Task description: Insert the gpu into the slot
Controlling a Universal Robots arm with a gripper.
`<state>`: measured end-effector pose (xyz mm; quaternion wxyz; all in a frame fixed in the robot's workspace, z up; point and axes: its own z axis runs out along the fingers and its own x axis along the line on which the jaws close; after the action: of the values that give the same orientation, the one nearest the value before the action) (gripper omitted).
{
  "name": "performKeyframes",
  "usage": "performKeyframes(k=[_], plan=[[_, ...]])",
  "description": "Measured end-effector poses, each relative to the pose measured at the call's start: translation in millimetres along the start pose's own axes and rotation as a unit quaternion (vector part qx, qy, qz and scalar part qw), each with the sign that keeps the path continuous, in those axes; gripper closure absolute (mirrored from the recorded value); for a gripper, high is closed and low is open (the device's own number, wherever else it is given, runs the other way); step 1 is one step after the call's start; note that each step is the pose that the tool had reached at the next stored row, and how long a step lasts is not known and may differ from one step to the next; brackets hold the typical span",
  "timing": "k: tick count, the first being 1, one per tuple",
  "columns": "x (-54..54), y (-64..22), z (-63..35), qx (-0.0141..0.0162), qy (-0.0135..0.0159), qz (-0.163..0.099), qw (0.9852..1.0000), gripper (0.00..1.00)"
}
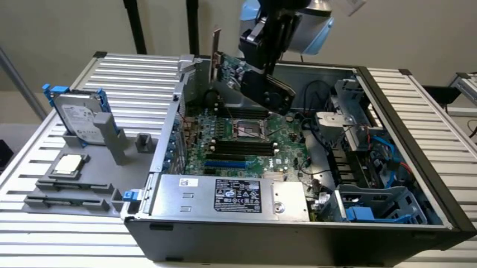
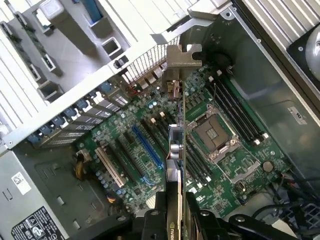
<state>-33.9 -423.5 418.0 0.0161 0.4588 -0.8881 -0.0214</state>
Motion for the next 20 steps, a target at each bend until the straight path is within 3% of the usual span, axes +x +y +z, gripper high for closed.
performKeyframes(k=[5, 10, 15, 20], plan=[[0.0, -0.2, 4.3, 0.0023, 0.0008, -0.045, 0.9990, 0.74], [-0.1, -0.5, 8.8, 0.0042, 0.0017, -0.091, 0.9959, 0.74], [-0.1, -0.7, 13.5, 0.0057, 0.0023, -0.136, 0.9907, 0.74], [-0.1, -1.0, 18.3, 0.0071, 0.0029, -0.181, 0.9834, 0.74]])
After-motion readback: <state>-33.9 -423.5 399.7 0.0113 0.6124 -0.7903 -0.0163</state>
